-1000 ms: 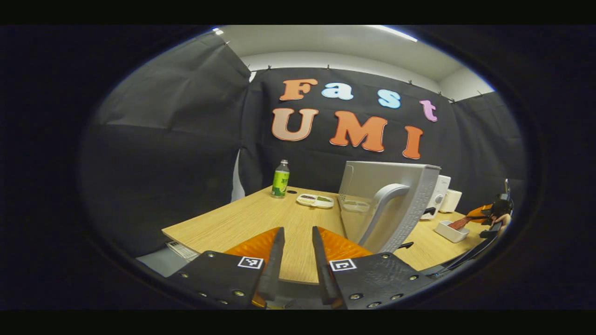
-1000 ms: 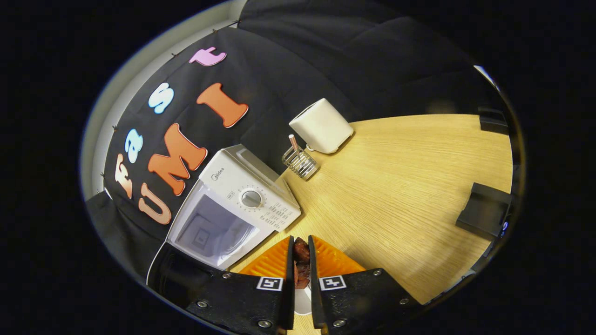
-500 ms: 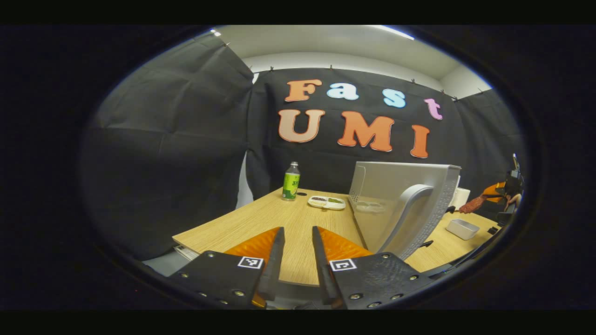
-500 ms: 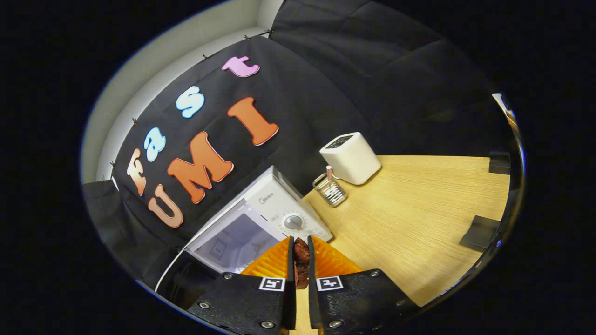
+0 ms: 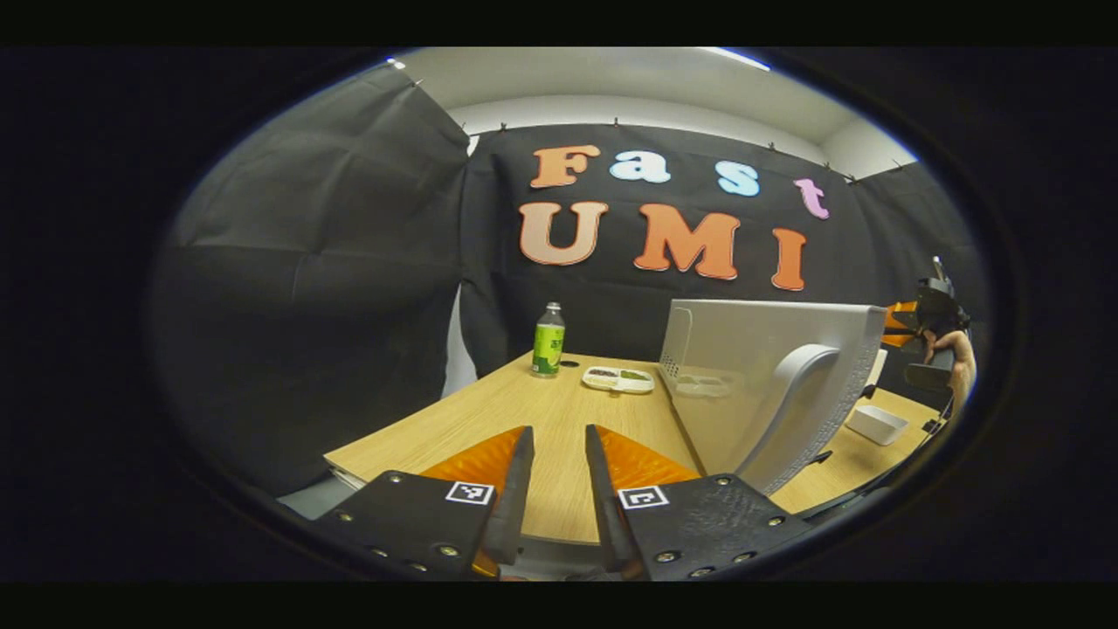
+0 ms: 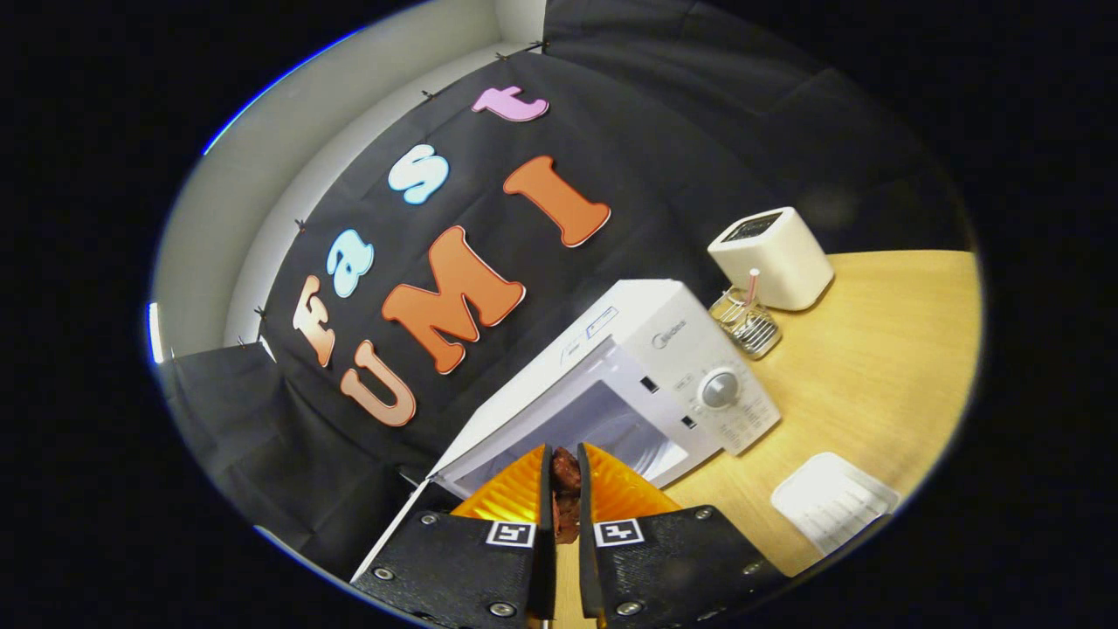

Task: Open the microwave oven with the left hand, put the food in, and close the microwave oven.

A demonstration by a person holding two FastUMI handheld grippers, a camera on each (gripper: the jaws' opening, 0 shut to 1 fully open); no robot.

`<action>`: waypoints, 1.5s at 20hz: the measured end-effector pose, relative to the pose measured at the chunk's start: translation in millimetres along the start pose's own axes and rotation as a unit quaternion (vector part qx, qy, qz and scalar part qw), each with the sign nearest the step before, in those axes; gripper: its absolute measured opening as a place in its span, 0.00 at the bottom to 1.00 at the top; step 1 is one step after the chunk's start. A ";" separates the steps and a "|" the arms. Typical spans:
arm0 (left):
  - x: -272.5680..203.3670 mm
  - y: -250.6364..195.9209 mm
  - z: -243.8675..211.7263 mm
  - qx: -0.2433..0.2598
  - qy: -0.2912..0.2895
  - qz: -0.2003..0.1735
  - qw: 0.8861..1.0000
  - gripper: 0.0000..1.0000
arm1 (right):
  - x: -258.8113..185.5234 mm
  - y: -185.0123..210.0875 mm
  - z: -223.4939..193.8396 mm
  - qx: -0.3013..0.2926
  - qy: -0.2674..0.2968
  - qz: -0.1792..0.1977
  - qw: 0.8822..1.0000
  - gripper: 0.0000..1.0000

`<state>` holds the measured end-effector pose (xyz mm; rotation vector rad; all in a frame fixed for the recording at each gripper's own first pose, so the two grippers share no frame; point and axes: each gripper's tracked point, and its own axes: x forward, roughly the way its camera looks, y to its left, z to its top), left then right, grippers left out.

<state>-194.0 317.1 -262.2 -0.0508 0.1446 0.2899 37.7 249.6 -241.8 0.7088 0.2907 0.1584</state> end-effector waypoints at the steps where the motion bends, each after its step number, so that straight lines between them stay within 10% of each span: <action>1: 1.4 2.6 -0.9 0.003 -0.002 0.001 1.000 0.57 | 9.8 5.1 -7.9 0.004 0.003 0.001 1.000 0.10; 3: 1.2 5.9 -0.5 0.004 -0.002 0.003 1.000 0.98 | 30.8 13.3 -22.3 0.006 0.005 0.002 1.000 0.10; 22: 17.7 41.9 0.4 0.003 0.003 0.035 0.999 0.95 | 172.5 -28.6 -78.9 0.011 -0.015 -0.068 0.997 0.10; 28: 16.8 36.6 0.5 0.004 0.003 0.033 0.999 0.95 | 178.1 -52.0 -66.5 -0.061 -0.014 -0.104 0.993 0.25; 30: 15.8 34.0 0.1 0.005 0.003 0.032 0.999 0.95 | 174.9 -54.0 -56.8 -0.087 -0.013 -0.105 0.991 0.45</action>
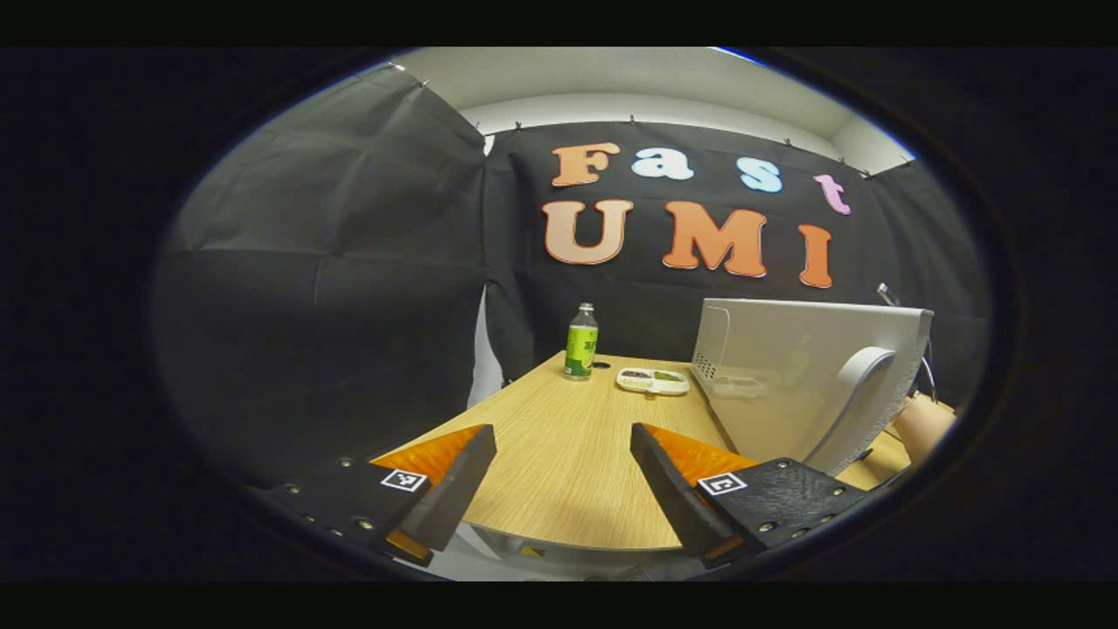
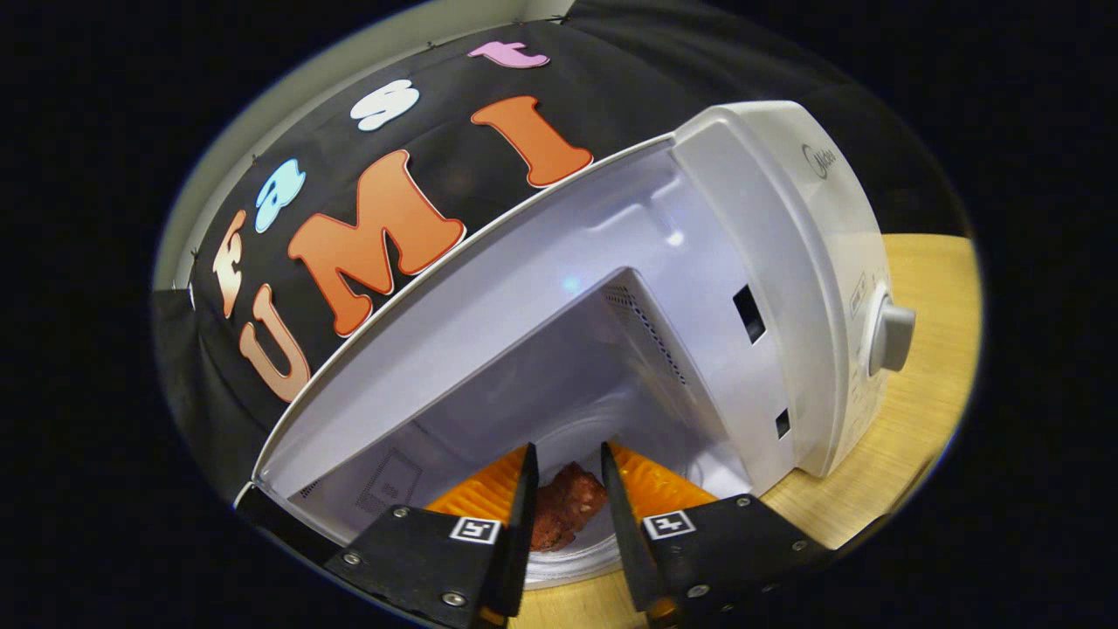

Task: Open the microwave oven with the left hand, put the food in, and close the microwave oven.

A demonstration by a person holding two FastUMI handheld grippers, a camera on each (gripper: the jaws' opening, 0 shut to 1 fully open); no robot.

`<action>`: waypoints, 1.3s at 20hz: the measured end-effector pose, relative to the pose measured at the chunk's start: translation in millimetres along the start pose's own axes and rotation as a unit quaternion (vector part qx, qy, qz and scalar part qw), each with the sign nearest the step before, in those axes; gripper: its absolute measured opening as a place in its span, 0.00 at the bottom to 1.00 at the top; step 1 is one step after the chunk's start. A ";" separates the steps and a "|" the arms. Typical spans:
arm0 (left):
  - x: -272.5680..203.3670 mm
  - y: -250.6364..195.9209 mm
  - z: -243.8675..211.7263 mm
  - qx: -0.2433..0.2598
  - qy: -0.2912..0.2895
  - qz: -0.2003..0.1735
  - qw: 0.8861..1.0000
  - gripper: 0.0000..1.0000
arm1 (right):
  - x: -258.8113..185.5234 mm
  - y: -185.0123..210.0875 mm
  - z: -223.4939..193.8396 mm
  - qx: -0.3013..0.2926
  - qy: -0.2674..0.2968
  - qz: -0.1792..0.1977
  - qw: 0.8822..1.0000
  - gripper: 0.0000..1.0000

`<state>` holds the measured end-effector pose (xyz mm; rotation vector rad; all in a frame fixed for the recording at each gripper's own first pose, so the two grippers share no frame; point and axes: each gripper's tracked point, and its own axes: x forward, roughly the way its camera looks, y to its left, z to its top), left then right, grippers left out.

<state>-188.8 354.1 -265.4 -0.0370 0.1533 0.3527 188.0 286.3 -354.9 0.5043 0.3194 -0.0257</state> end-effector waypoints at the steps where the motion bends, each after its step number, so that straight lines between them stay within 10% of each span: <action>1: -2.0 -1.5 0.1 0.001 0.000 -0.001 1.000 0.95 | -4.5 0.4 2.3 -0.013 -0.001 0.004 1.000 0.63; 5: -4.6 -11.7 5.0 0.006 -0.004 -0.007 1.000 0.96 | -28.2 -3.9 5.8 -0.089 0.001 0.018 0.996 0.93; 16: -13.0 -44.8 18.8 0.009 -0.013 -0.024 1.000 0.95 | -137.9 -5.7 69.7 -0.218 0.003 0.106 0.970 0.94; 26: 7.5 -58.8 27.4 0.028 -0.011 -0.025 0.999 0.95 | -221.2 -41.6 208.8 -0.260 -0.055 0.089 0.960 0.94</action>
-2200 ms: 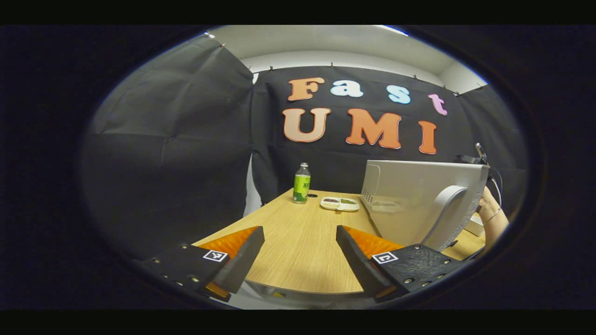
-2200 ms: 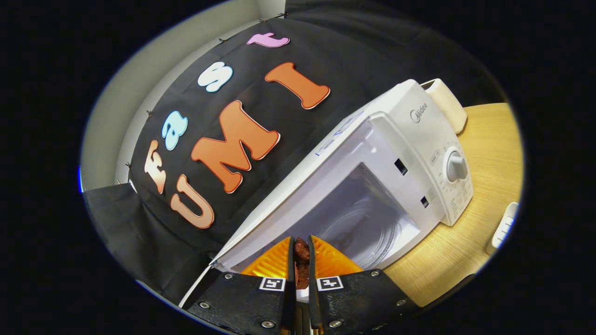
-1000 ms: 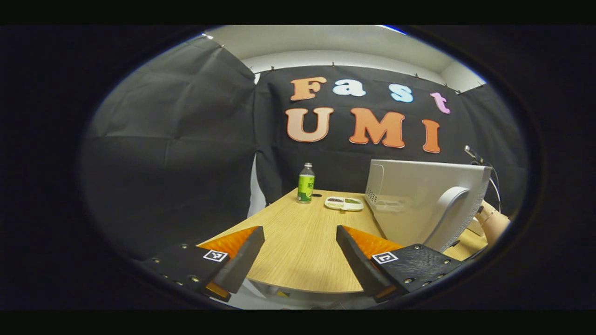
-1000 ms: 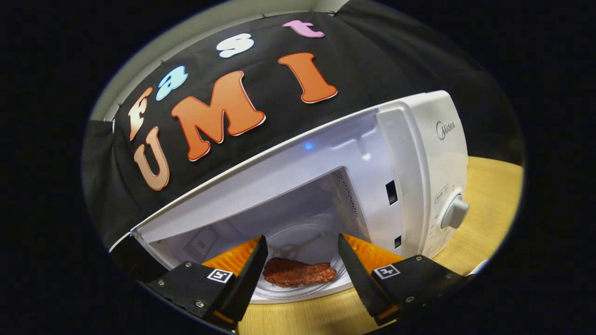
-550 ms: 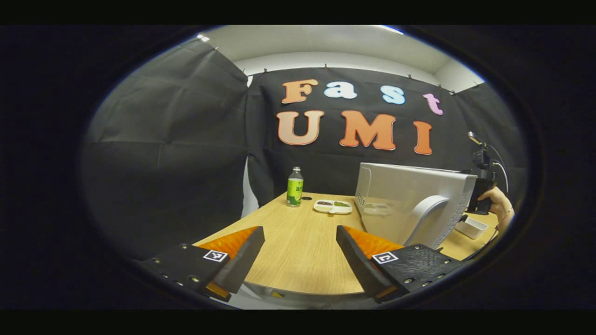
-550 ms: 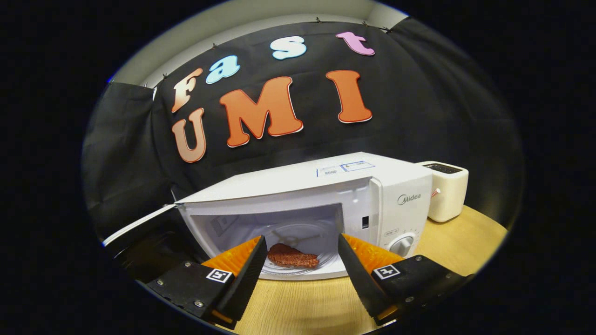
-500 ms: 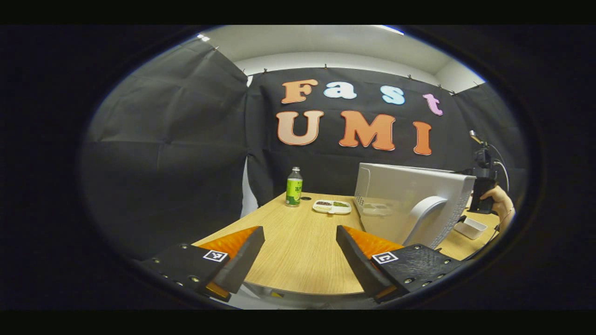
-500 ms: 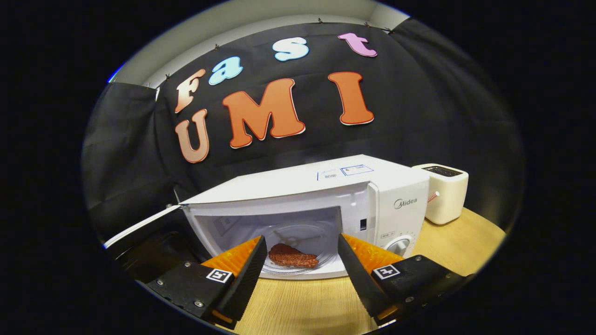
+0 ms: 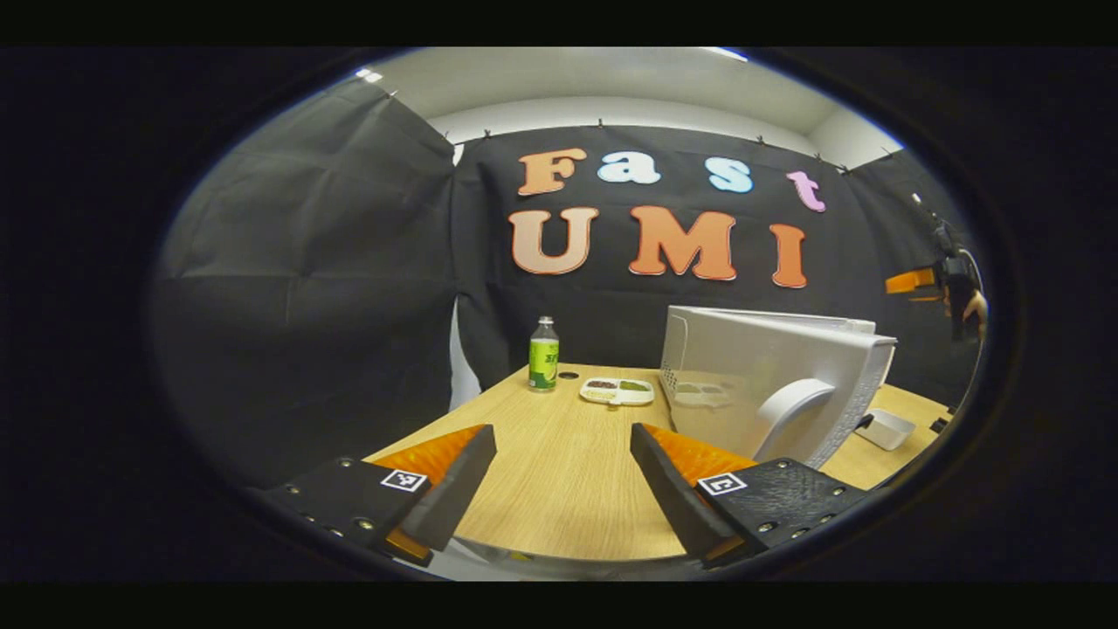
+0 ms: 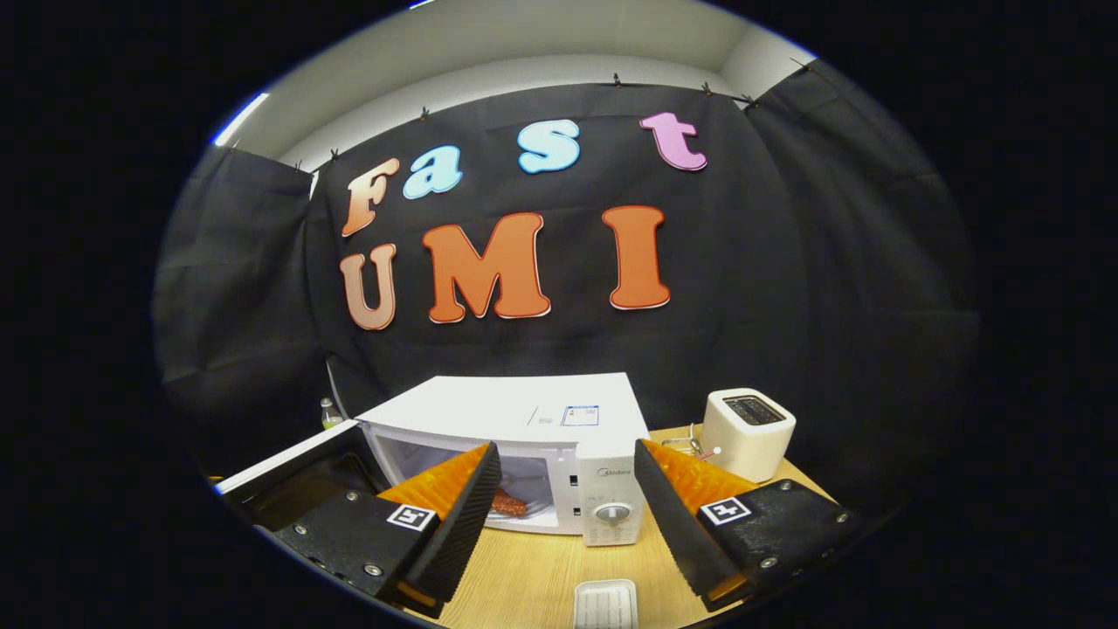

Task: Open the microwave oven with the left hand, put the food in, and close the microwave oven.

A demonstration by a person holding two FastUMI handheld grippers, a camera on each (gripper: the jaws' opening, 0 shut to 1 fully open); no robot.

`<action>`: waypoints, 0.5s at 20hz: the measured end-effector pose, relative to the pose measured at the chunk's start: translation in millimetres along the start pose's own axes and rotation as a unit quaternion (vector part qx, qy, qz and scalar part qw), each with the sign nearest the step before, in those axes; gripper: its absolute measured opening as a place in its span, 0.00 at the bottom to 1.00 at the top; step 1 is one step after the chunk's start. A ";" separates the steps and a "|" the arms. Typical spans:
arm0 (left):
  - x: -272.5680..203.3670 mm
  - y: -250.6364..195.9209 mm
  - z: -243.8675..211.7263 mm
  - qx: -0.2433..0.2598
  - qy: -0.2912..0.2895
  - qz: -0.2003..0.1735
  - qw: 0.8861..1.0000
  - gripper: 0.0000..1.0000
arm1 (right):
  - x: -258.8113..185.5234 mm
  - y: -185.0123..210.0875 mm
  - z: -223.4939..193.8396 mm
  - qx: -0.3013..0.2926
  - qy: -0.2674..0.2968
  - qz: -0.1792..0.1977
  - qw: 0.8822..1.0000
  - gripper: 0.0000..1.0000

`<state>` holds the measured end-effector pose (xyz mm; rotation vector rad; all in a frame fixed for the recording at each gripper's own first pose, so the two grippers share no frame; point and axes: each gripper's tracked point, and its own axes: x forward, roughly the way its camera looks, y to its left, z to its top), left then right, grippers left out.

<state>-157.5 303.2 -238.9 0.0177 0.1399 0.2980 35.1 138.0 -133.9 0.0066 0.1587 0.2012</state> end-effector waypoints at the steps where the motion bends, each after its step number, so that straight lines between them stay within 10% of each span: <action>1: 4.9 0.1 -1.3 0.002 0.000 0.000 1.000 0.95 | -5.1 -7.8 8.7 -0.004 -0.007 -0.007 1.000 0.94; 9: 35.7 -28.5 -5.6 -0.004 0.010 -0.036 0.999 0.99 | -37.3 -43.3 44.6 -0.002 -0.037 -0.027 0.999 0.94; 10: 36.9 -33.4 -5.1 -0.006 0.006 -0.044 0.999 0.79 | -39.5 -45.1 46.8 0.002 -0.040 -0.027 0.999 0.94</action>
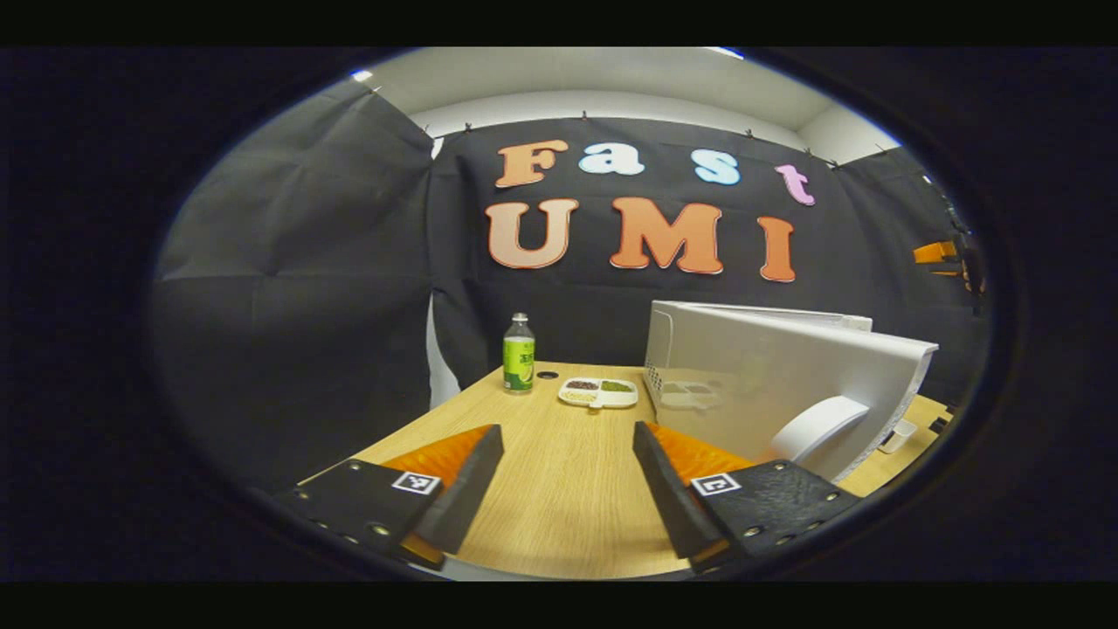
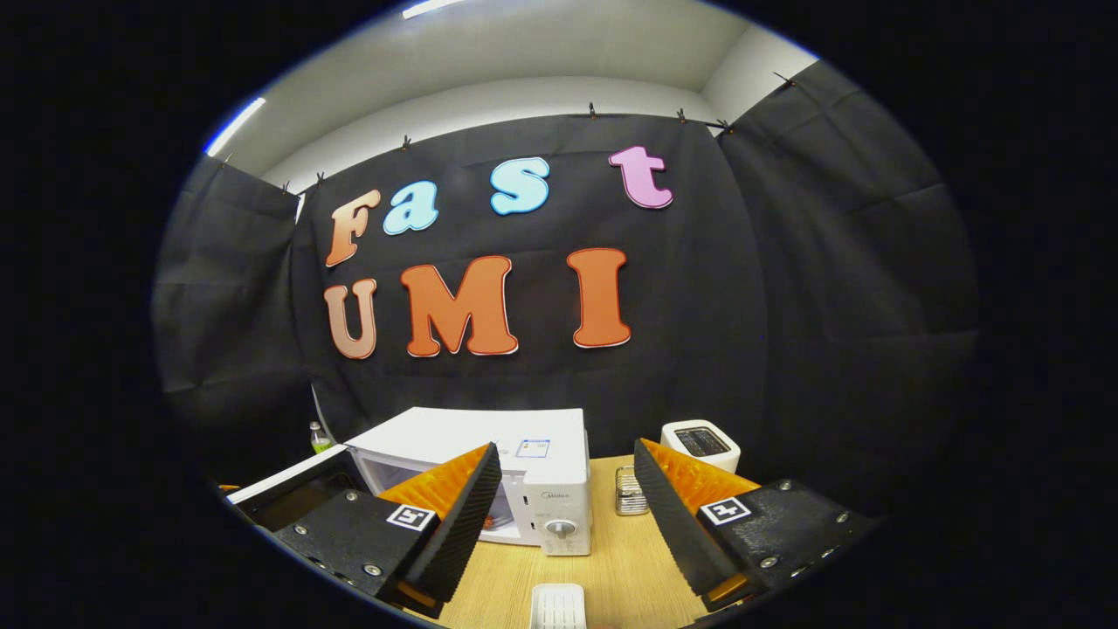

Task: Open the microwave oven with the left hand, put the food in, and close the microwave oven.

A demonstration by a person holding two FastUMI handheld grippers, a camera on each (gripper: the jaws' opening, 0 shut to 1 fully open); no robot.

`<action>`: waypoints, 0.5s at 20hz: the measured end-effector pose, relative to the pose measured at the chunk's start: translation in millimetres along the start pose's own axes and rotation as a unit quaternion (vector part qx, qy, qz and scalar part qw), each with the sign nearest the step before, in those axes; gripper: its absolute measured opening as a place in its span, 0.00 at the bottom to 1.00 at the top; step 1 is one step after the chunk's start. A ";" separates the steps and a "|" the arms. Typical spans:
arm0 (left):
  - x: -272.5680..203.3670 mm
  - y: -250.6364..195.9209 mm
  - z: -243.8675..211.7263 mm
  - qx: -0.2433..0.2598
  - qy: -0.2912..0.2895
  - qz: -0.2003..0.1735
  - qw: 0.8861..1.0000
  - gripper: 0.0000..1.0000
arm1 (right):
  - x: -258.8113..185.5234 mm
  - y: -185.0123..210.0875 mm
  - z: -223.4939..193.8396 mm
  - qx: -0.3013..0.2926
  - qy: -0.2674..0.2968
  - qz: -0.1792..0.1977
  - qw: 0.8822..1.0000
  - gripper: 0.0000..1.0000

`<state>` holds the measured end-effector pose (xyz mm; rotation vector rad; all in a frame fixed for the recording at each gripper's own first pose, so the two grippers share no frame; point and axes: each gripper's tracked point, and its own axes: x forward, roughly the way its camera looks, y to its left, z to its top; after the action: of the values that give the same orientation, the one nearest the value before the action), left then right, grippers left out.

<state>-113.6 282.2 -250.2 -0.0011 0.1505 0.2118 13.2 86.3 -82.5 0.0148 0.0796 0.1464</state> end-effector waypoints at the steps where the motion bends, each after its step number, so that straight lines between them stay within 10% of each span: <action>1: 3.6 -1.2 2.2 0.000 -0.009 -0.001 1.000 0.60 | -1.8 1.0 2.6 0.007 -0.002 0.002 1.000 0.94; 4: 13.0 -9.3 -12.6 -0.013 0.014 -0.002 1.000 0.01 | -5.2 -1.8 11.8 0.018 -0.006 0.002 1.000 0.94; 10: 6.5 -65.1 -3.4 -0.005 0.006 -0.054 0.999 0.01 | -19.9 -17.0 37.8 -0.001 -0.030 -0.012 0.999 0.95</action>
<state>-94.2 219.8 -255.5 -0.0204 0.1607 0.1053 -0.9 66.3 -43.6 0.0159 0.0189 0.1210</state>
